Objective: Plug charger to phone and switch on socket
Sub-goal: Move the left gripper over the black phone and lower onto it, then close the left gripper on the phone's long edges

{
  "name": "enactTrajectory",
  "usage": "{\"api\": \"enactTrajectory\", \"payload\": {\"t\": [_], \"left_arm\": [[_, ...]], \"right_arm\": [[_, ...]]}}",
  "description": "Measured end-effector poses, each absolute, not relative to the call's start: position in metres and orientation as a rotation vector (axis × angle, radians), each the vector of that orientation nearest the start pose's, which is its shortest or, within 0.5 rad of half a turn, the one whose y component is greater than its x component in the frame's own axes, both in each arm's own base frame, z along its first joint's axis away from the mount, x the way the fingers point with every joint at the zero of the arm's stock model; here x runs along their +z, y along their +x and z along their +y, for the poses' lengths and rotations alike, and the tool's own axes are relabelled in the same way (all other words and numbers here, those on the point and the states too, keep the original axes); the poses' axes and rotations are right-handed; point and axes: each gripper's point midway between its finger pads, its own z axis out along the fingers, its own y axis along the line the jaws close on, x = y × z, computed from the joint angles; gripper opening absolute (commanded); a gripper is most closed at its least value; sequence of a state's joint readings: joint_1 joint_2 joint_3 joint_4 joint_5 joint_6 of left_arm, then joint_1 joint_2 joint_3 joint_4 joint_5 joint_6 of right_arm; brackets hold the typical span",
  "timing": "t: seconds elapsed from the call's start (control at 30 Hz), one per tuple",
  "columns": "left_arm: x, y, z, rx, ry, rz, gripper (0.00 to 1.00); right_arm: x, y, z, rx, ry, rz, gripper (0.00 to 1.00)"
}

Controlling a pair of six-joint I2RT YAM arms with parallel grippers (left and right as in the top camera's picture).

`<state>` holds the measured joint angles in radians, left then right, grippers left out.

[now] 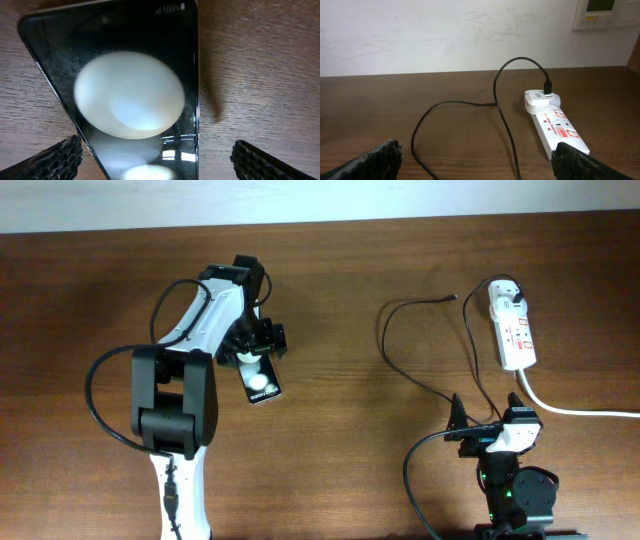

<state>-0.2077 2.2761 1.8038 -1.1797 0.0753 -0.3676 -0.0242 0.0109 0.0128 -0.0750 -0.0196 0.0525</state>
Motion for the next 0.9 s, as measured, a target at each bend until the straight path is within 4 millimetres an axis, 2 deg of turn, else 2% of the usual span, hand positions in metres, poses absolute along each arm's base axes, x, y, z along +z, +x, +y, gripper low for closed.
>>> {"api": "enactTrajectory", "payload": {"t": [0.23,0.5,0.6,0.9], "left_arm": [[0.002,0.395,-0.091,-0.011,-0.332,3.248,0.99],[-0.001,0.401,-0.092,-0.023,-0.425,3.209,0.99],[-0.004,0.402,-0.088,-0.015,-0.455,3.133,0.99],[-0.006,0.399,-0.086,-0.022,-0.472,3.08,1.0]], "right_arm": [[0.159,0.246,-0.003,0.038,0.048,1.643,0.99],[0.159,0.246,-0.003,0.038,0.048,1.643,0.99],[0.159,0.246,-0.003,0.038,0.048,1.644,0.99],[0.159,0.246,-0.003,0.038,0.048,1.644,0.99]]}}
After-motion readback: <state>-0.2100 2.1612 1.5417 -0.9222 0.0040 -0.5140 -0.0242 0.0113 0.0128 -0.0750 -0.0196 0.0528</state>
